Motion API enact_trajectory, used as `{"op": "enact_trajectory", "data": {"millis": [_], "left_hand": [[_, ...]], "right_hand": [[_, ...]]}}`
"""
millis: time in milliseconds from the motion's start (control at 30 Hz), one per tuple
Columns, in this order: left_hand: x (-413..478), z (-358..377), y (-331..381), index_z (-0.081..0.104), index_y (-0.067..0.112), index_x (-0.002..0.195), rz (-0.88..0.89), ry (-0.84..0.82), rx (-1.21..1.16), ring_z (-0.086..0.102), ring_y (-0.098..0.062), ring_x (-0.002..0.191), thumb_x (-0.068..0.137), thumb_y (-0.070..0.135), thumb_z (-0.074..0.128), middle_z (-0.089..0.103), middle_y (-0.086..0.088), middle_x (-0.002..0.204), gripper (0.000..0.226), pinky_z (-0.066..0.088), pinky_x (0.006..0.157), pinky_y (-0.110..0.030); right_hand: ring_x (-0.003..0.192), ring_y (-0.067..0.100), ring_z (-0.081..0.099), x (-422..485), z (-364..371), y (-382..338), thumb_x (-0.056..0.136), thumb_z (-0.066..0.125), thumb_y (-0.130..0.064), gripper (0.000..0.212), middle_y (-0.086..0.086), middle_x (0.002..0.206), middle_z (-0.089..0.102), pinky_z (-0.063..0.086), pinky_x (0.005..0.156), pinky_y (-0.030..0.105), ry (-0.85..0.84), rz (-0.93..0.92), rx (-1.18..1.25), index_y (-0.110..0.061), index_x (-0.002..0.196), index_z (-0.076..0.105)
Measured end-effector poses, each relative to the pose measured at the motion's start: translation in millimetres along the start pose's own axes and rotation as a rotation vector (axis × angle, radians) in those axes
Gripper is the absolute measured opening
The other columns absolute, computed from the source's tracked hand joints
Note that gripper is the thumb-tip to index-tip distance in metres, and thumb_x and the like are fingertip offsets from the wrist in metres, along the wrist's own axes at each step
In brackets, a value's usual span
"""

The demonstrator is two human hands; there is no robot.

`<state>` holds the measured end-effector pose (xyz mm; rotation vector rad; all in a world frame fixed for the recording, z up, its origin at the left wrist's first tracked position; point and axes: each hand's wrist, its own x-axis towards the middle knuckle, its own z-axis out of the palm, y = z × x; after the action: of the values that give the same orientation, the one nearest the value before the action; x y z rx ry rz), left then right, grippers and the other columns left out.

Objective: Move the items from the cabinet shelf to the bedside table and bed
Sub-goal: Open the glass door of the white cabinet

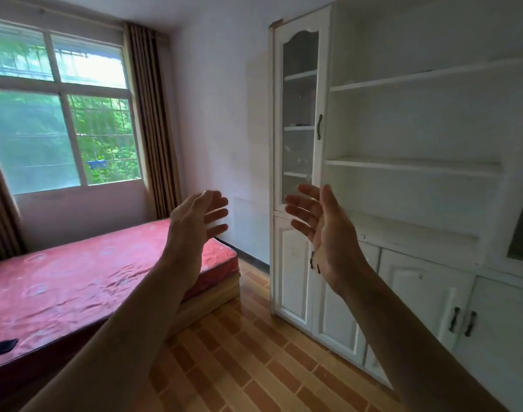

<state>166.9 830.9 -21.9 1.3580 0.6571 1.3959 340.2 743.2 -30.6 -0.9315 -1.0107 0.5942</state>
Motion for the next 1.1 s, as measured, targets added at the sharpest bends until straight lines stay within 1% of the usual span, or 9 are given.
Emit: {"op": "enact_trajectory", "data": {"millis": [133,267,367,500,633,767,833,967,1100], "left_hand": [[64.0,11.1,-33.7,0.062,0.004,0.118,-0.003,-0.053,-0.049,0.068,-0.028,0.110,0.103,0.026,0.047,0.070,-0.015,0.121,0.031,0.056,0.086,-0.037],[140.6,22.5,-55.7,0.061,0.002,0.121,-0.019,-0.091,-0.101,0.067,-0.030,0.111,0.102,0.023,0.049,0.069,-0.017,0.122,0.031,0.055,0.084,-0.036],[193.2,32.2,-75.3,0.060,-0.002,0.126,-0.002,-0.130,-0.073,0.067,-0.029,0.110,0.102,0.022,0.051,0.069,-0.018,0.122,0.035,0.056,0.084,-0.035],[258.1,55.0,-95.9,0.060,0.000,0.125,0.008,-0.183,-0.029,0.065,-0.032,0.115,0.102,0.023,0.049,0.068,-0.018,0.123,0.034,0.055,0.095,-0.043],[312.8,82.8,-122.1,0.061,0.001,0.124,0.020,-0.229,-0.053,0.066,-0.030,0.112,0.103,0.022,0.048,0.068,-0.017,0.122,0.032,0.054,0.098,-0.045],[366.8,113.7,-155.9,0.066,0.008,0.110,-0.029,-0.210,-0.112,0.067,-0.031,0.112,0.102,0.020,0.049,0.072,-0.012,0.111,0.022,0.055,0.098,-0.046],[397.8,135.2,-169.7,0.066,0.009,0.107,-0.057,-0.197,-0.138,0.067,-0.033,0.113,0.102,0.019,0.049,0.072,-0.013,0.111,0.020,0.056,0.096,-0.044],[464.9,183.3,-193.5,0.064,0.008,0.114,0.005,-0.211,-0.121,0.067,-0.031,0.112,0.103,0.021,0.047,0.070,-0.014,0.118,0.024,0.056,0.096,-0.043],[529.4,226.5,-214.6,0.063,0.012,0.112,0.049,-0.225,-0.096,0.067,-0.030,0.113,0.104,0.023,0.045,0.070,-0.012,0.117,0.023,0.055,0.096,-0.042]], "right_hand": [[0.119,0.021,0.064,53.9,-3.5,30.7,0.105,0.024,-0.047,0.047,0.006,0.125,0.068,0.043,0.113,0.047,0.061,-0.022,-0.042,-0.020,0.125,0.057],[0.120,0.022,0.063,120.9,-2.9,49.5,0.106,0.022,-0.047,0.049,0.006,0.127,0.067,0.045,0.111,0.045,0.101,-0.026,-0.089,-0.021,0.124,0.058],[0.121,0.023,0.062,168.9,-1.9,62.1,0.106,0.021,-0.047,0.050,0.008,0.131,0.065,0.045,0.111,0.044,0.109,-0.030,-0.122,-0.019,0.127,0.057],[0.122,0.022,0.061,233.2,-4.8,74.1,0.106,0.020,-0.049,0.055,0.007,0.132,0.064,0.044,0.112,0.044,0.125,-0.033,-0.152,-0.017,0.133,0.055],[0.123,0.022,0.061,293.3,-25.2,88.9,0.105,0.021,-0.049,0.055,0.007,0.130,0.066,0.044,0.112,0.045,0.176,-0.078,-0.131,-0.017,0.132,0.056],[0.124,0.022,0.060,351.1,-48.8,124.1,0.106,0.019,-0.049,0.055,0.007,0.129,0.067,0.043,0.113,0.046,0.210,-0.076,-0.121,-0.018,0.130,0.058],[0.124,0.022,0.060,383.9,-60.3,142.1,0.106,0.019,-0.048,0.054,0.007,0.128,0.067,0.041,0.114,0.047,0.214,-0.076,-0.122,-0.019,0.129,0.058],[0.126,0.022,0.059,460.7,-91.7,164.9,0.106,0.019,-0.048,0.053,0.006,0.129,0.067,0.040,0.116,0.048,0.203,-0.120,-0.128,-0.020,0.129,0.057],[0.125,0.021,0.060,539.0,-127.4,174.8,0.106,0.017,-0.048,0.055,0.005,0.130,0.066,0.039,0.116,0.047,0.191,-0.136,-0.140,-0.019,0.133,0.055]]}}
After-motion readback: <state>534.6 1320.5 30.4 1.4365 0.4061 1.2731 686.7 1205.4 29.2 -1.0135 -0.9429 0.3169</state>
